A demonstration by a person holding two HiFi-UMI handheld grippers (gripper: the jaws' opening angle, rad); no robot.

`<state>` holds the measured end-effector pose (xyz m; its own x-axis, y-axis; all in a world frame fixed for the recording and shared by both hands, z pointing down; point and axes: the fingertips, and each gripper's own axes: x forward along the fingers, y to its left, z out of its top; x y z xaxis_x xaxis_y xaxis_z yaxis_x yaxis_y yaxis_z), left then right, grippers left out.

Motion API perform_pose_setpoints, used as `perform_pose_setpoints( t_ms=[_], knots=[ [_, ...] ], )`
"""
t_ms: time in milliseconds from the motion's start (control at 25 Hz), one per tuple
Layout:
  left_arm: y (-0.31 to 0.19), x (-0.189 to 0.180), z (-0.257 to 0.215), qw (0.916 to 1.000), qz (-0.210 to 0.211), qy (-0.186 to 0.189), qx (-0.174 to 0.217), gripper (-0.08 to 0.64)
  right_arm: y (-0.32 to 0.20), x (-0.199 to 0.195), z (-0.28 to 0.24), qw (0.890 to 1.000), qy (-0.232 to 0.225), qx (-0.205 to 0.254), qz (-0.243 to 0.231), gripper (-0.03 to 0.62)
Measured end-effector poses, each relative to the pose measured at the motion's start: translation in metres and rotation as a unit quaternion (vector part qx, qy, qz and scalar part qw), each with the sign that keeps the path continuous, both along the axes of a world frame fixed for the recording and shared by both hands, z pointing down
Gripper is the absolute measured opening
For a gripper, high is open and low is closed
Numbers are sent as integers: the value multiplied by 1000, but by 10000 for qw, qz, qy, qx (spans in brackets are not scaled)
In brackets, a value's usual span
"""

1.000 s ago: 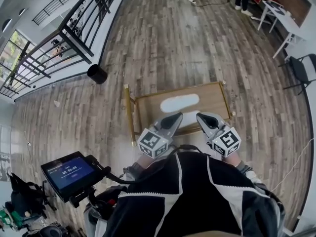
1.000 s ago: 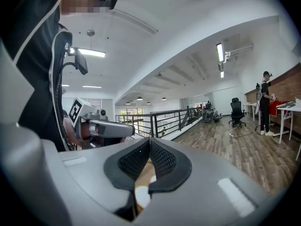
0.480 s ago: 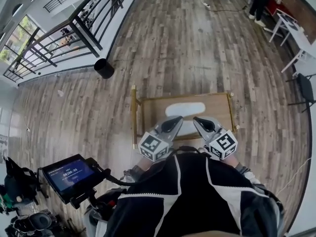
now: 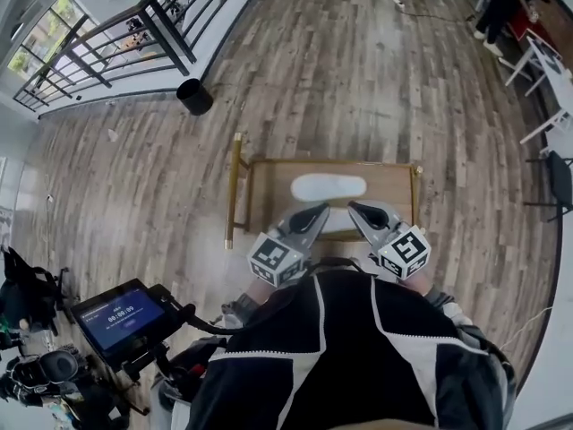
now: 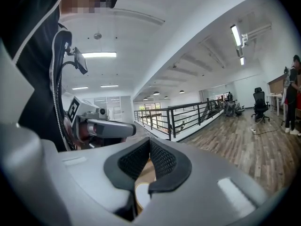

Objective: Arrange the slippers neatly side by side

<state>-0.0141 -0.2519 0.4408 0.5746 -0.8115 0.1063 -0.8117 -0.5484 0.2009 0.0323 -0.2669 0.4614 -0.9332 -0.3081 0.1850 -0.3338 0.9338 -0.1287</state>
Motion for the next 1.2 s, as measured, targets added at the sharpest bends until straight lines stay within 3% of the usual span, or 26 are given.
perform_pose_setpoints(
  t_ms=[120,240,400,560,680,840,1000,1120,1200],
  knots=[
    [-15,12,7,9999,-90,-109,81,17,-11,16,9,10000,7,46,-51,9],
    [-25,24,33,9995,-240,-121,-161,18,-19,39,19,9999,24,114,-55,9],
    [-30,8,83,9930,-544,-78,-1045,18,-15,51,19,9999,101,63,25,9],
    [-34,-5,144,9731,-833,255,-2132,100,-11,63,15,9998,179,53,119,9],
    [-28,-14,179,9499,-1152,824,-2786,130,-7,73,10,9995,197,60,239,9],
    [-12,-15,226,9010,-1549,1751,-3655,190,1,86,8,9988,276,34,406,10],
    [1,-18,263,8655,-1921,1899,-4218,232,8,98,4,9979,340,-11,553,9],
    [-5,-16,297,8293,-2226,2269,-4596,245,-1,110,15,9972,387,-66,634,10],
    [-16,-14,318,8094,-2391,2458,-4768,252,-12,117,24,9967,420,-106,681,10]
  ],
)
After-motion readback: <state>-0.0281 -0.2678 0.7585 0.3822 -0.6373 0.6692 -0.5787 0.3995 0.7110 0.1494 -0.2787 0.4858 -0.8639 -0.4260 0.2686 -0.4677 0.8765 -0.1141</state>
